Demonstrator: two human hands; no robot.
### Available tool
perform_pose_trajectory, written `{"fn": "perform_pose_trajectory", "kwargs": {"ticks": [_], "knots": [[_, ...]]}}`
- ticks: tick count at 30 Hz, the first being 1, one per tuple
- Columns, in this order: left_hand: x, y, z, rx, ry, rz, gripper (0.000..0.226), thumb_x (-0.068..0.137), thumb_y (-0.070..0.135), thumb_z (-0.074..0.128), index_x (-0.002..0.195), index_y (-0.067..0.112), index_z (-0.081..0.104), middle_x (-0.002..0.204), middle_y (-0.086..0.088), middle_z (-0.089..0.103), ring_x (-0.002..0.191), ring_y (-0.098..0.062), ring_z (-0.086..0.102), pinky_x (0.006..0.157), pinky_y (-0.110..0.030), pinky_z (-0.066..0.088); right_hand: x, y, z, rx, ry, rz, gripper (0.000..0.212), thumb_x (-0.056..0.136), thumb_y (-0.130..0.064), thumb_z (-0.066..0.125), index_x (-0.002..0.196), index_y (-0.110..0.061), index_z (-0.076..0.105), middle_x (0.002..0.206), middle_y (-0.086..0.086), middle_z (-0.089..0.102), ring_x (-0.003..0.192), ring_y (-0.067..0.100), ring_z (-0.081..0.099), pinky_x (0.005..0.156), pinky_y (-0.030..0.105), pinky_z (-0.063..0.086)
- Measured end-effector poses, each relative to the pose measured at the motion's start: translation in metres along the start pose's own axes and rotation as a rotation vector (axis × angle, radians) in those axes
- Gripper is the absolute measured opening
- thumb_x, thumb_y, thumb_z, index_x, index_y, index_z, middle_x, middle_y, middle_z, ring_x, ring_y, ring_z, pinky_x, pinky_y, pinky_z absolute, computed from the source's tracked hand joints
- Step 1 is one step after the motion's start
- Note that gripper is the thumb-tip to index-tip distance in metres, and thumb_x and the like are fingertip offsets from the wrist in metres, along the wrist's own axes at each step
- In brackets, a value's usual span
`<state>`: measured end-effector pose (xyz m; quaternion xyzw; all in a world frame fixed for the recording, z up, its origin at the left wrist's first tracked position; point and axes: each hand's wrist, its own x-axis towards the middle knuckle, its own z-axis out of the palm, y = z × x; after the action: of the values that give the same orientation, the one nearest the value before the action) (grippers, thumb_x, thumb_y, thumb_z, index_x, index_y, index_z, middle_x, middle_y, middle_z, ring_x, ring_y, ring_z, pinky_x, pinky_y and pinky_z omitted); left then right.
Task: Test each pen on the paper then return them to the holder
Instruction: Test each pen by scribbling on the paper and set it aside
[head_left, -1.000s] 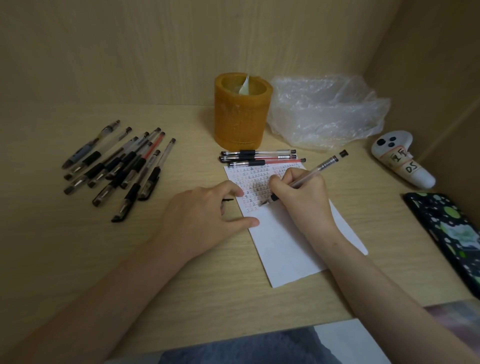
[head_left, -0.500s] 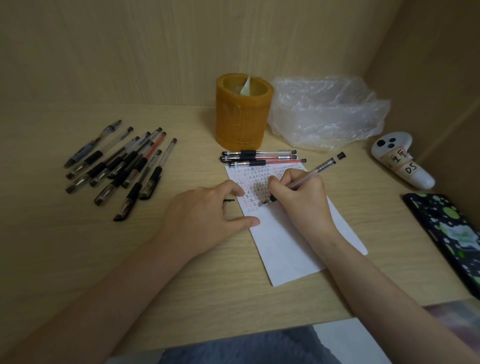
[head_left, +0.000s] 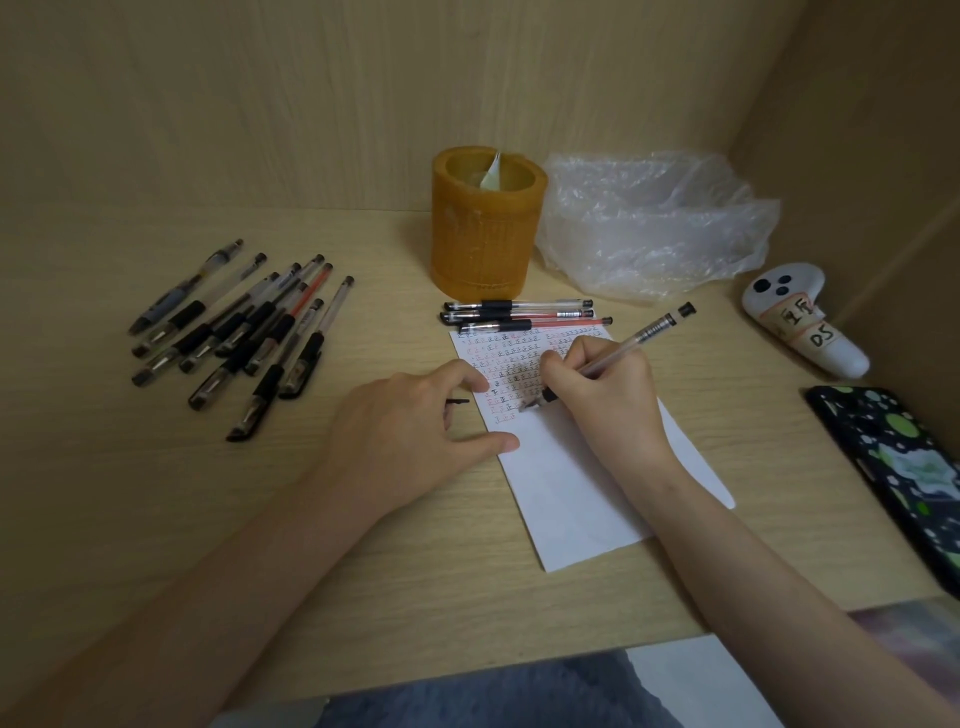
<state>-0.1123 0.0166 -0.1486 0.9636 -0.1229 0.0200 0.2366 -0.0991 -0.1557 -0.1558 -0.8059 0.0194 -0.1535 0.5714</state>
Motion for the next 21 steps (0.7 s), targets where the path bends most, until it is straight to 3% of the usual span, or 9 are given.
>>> {"fn": "perform_pose_trajectory", "kwargs": {"ticks": [3,12,16,21], "knots": [[-0.0005,0.0004,-0.0005,0.004,0.002,0.003,0.054,0.063,0.072,0.06,0.107,0.041,0.053,0.063,0.013,0.055,0.072,-0.003,0.057,0.071,-0.027,0.048,-0.0002,0.0001,0.0007,-0.007,-0.003,0.004,0.037,0.08,-0.005,0.063,0.05,-0.006,0.042,0.048,0.001,0.038,0.045,0.006,0.032,0.047,0.019,0.029],[0.0004,-0.0005,0.0006,-0.002,0.004,0.004,0.055,0.063,0.073,0.059,0.108,0.042,0.053,0.07,0.013,0.059,0.075,-0.002,0.058,0.073,-0.028,0.049,-0.0003,-0.0006,-0.0004,-0.005,-0.01,0.015,0.033,0.079,-0.005,0.063,0.053,0.001,0.044,0.051,0.008,0.04,0.047,0.009,0.035,0.048,0.021,0.032],[0.0001,-0.0008,0.0009,0.0,0.014,0.012,0.055,0.062,0.073,0.059,0.107,0.042,0.053,0.069,0.012,0.06,0.073,-0.002,0.058,0.072,-0.029,0.049,-0.0001,0.0,-0.0002,-0.007,-0.004,0.004,0.037,0.079,-0.003,0.062,0.049,-0.008,0.041,0.046,-0.001,0.037,0.044,0.005,0.032,0.047,0.017,0.031],[0.0002,-0.0009,0.001,0.006,0.018,0.012,0.055,0.063,0.073,0.059,0.108,0.042,0.053,0.079,0.011,0.064,0.075,-0.002,0.059,0.073,-0.029,0.05,0.0,0.0003,-0.0002,0.019,-0.024,0.001,0.034,0.081,-0.006,0.064,0.053,0.001,0.046,0.05,0.006,0.042,0.046,0.008,0.035,0.049,0.019,0.033]]}}
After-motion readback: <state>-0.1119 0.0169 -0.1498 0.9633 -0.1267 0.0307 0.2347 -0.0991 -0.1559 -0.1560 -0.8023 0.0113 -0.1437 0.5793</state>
